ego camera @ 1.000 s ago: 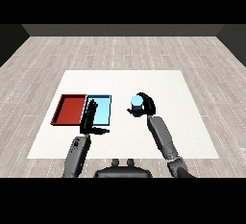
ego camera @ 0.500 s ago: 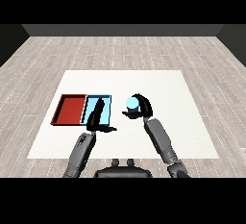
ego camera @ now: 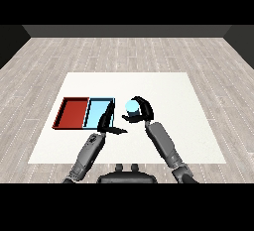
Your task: Pick the blue can and put it in the blue box
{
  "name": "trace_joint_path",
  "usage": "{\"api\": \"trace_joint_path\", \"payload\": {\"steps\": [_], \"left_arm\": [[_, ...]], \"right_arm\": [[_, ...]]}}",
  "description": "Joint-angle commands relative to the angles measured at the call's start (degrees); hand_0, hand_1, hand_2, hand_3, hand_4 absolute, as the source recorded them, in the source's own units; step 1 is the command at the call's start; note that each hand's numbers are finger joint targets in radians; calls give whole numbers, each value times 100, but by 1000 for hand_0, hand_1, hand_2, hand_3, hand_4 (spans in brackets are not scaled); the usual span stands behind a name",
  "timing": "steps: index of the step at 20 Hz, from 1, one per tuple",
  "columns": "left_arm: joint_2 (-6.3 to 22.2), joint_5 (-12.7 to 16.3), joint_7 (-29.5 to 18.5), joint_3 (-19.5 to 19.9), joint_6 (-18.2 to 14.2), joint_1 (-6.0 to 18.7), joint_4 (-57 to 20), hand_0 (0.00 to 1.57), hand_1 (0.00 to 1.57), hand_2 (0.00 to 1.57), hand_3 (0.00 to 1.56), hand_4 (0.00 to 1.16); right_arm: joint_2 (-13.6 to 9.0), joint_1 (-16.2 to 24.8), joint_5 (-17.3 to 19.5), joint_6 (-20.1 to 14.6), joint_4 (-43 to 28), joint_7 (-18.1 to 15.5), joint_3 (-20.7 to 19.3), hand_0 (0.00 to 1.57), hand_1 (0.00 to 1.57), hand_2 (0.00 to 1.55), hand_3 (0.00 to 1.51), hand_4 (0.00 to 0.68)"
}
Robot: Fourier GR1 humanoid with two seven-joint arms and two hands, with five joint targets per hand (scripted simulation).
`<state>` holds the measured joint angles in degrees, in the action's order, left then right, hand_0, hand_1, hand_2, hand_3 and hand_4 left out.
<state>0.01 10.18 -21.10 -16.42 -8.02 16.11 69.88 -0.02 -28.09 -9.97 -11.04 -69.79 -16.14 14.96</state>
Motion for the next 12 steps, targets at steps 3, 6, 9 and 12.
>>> {"api": "trace_joint_path", "payload": {"steps": [3, 6, 9, 12], "left_arm": [[-1, 436, -87, -746, -592, 250, -368, 0, 0, 0, 0, 0], [-1, 394, -123, -697, -613, 232, -534, 0, 0, 0, 0, 0], [-1, 682, -368, -1029, -793, 551, -988, 0, 0, 0, 0, 0], [-1, 617, -261, -518, -354, 716, -1136, 0, 0, 0, 0, 0]], "right_arm": [[2, 259, -47, -283, -327, -37, 559, 1406, 1406, 1442, 1406, 666], [2, 66, -186, 103, 86, -376, 226, 1405, 1405, 1440, 1404, 674], [2, -190, -152, -319, -143, 72, 612, 1404, 1404, 1439, 1403, 679], [2, 118, -191, -225, -252, -147, 727, 1394, 1394, 1454, 1416, 681]]}}
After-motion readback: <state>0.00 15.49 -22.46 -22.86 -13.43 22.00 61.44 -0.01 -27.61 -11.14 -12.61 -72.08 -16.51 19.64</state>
